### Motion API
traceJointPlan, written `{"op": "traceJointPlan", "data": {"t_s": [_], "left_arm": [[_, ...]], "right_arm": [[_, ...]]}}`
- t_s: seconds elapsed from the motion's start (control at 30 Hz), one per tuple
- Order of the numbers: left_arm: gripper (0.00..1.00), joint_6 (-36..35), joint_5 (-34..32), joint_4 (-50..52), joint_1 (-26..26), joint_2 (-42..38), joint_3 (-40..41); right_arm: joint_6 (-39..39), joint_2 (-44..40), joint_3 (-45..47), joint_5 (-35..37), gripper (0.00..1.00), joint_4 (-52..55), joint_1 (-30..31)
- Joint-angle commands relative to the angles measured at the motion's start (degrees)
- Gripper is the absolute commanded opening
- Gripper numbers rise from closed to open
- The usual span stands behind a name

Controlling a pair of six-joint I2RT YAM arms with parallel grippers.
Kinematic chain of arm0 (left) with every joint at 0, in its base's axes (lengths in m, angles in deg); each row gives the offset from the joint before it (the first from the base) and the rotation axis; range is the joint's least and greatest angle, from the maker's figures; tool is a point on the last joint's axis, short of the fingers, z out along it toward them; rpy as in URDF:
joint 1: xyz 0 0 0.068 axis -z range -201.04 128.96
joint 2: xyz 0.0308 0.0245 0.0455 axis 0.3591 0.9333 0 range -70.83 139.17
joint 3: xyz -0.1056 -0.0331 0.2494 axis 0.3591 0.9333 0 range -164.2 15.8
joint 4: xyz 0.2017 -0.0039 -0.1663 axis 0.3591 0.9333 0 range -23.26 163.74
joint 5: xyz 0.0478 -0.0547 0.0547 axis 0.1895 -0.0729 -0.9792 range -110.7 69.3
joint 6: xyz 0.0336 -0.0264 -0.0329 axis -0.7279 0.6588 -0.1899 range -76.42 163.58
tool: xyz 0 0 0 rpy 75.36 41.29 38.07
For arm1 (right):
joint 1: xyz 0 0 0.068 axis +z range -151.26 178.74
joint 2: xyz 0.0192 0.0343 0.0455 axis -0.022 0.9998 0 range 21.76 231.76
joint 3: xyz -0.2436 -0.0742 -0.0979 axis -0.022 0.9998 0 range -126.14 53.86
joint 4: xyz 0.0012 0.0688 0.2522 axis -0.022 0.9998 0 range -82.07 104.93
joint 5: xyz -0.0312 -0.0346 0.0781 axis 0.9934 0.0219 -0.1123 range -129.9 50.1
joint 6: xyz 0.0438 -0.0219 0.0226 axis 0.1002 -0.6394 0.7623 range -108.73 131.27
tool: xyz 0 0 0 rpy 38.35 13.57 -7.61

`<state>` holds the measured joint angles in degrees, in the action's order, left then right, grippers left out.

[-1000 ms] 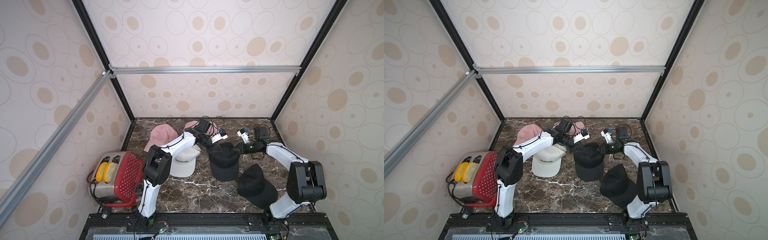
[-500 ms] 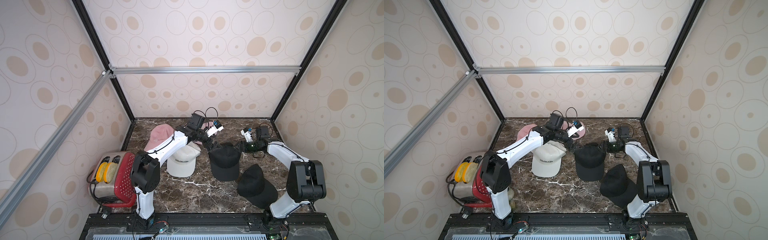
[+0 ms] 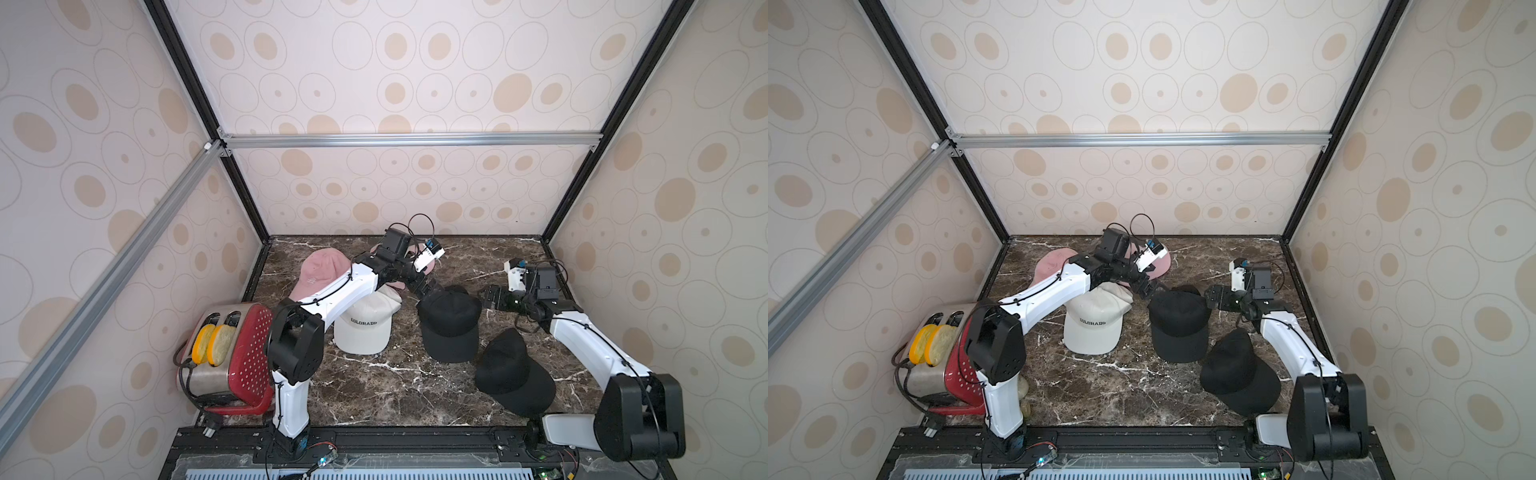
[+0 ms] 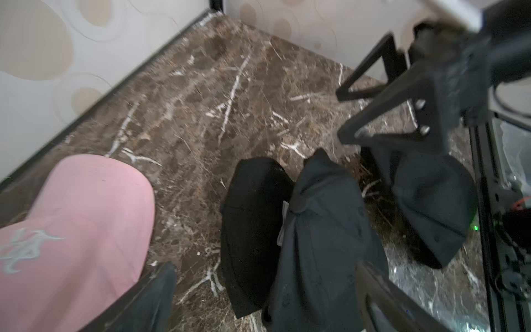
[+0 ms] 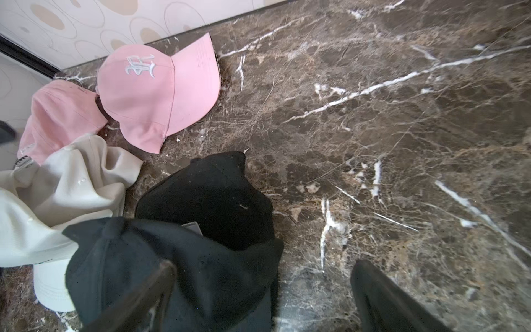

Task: Stack the baseball caps by color
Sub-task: Place the baseball cap on the baseball cap.

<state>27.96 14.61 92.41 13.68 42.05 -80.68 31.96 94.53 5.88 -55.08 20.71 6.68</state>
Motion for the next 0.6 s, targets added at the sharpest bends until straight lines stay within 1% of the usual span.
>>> {"op": "traceJointPlan", "data": {"t_s": [0.0,0.1,0.17,0.27,0.43,0.5,0.57], "left_arm": [[0.99,-14.6,8.0,15.9,0.6,3.6,-7.1],[0.99,-23.3,12.7,26.5,0.6,6.9,-11.7],[0.99,-24.3,13.1,27.0,0.6,8.0,-12.3],[0.99,-20.5,10.2,23.2,0.6,9.9,-13.2],[0.91,-12.5,5.2,17.2,0.5,14.5,-17.7],[0.85,-10.6,5.2,16.2,0.4,16.4,-19.9],[0.76,-9.9,6.3,15.9,0.3,17.5,-20.9]], "right_arm": [[0.1,-3.2,2.1,1.9,1.00,-0.3,-0.2],[-0.6,-5.7,2.4,1.1,1.00,2.8,-0.2],[-1.1,-6.7,2.6,-0.2,1.00,4.1,-0.2],[-1.0,-7.7,3.4,-2.0,1.00,5.1,-0.2],[-0.3,-7.8,4.7,-4.2,1.00,5.3,-0.2],[-0.2,-7.7,4.8,-4.9,1.00,5.3,-0.2],[-0.1,-7.7,4.7,-5.4,1.00,5.4,-0.1]]}}
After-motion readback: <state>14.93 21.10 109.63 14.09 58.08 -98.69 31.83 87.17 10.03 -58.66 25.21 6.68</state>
